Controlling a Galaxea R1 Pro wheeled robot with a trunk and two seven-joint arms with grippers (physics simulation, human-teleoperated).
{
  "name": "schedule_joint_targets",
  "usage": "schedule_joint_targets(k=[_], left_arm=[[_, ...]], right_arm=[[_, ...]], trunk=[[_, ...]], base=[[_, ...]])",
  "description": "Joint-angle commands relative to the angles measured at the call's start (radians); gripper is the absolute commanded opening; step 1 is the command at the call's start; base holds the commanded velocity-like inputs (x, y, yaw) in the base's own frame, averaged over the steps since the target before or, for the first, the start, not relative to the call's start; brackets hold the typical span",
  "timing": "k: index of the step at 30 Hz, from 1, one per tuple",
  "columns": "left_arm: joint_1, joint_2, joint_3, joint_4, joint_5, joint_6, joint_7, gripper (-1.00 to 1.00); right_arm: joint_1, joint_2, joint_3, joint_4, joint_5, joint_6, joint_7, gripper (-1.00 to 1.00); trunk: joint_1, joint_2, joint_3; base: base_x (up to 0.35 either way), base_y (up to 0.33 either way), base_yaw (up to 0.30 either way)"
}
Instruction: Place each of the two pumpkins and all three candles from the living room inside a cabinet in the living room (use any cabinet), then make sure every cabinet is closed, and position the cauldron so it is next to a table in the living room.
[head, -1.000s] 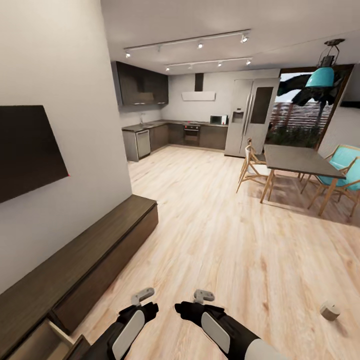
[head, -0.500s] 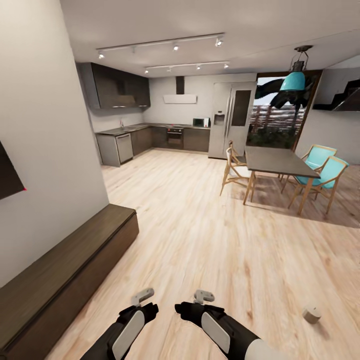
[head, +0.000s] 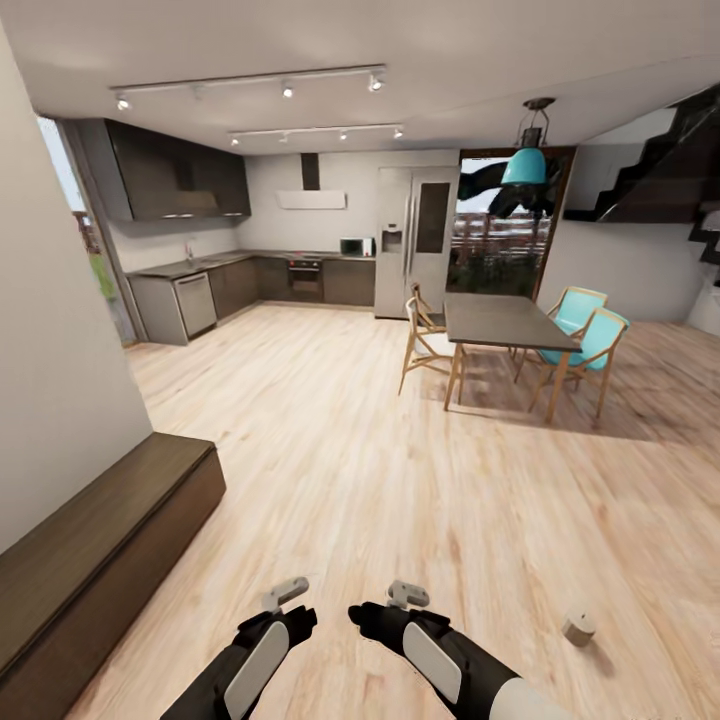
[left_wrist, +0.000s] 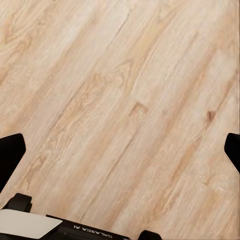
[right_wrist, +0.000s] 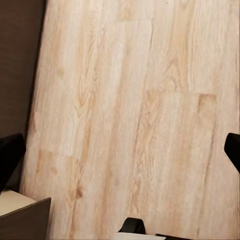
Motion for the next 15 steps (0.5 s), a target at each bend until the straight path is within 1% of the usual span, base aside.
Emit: schedule_joint_targets(k=[1, 7, 15], left_arm=[[-0.001, 0.001, -0.003, -0.002, 0.007, 0.002, 0.008, 1.0], [-0.001, 0.0, -0.003, 0.0, 0.007, 0.002, 0.006, 1.0], [-0.001, -0.001, -0.003, 0.0, 0.007, 0.002, 0.006, 1.0]], right_arm=[[-0.001, -0.001, 0.007, -0.001, -0.008, 0.001, -0.008, 1.0], [-0.001, -0.001, 0.007, 0.0, -0.008, 0.001, -0.008, 1.0], [-0.001, -0.001, 0.007, 0.0, -0.008, 0.001, -0.008, 1.0]], trunk=[[0.001, -0.002, -0.002], [0.001, -0.002, 0.001], [0.001, -0.002, 0.004]], base=[[0.286, -0.192, -0.288], [0.289, -0.183, -0.288], [0.301, -0.144, -0.288]])
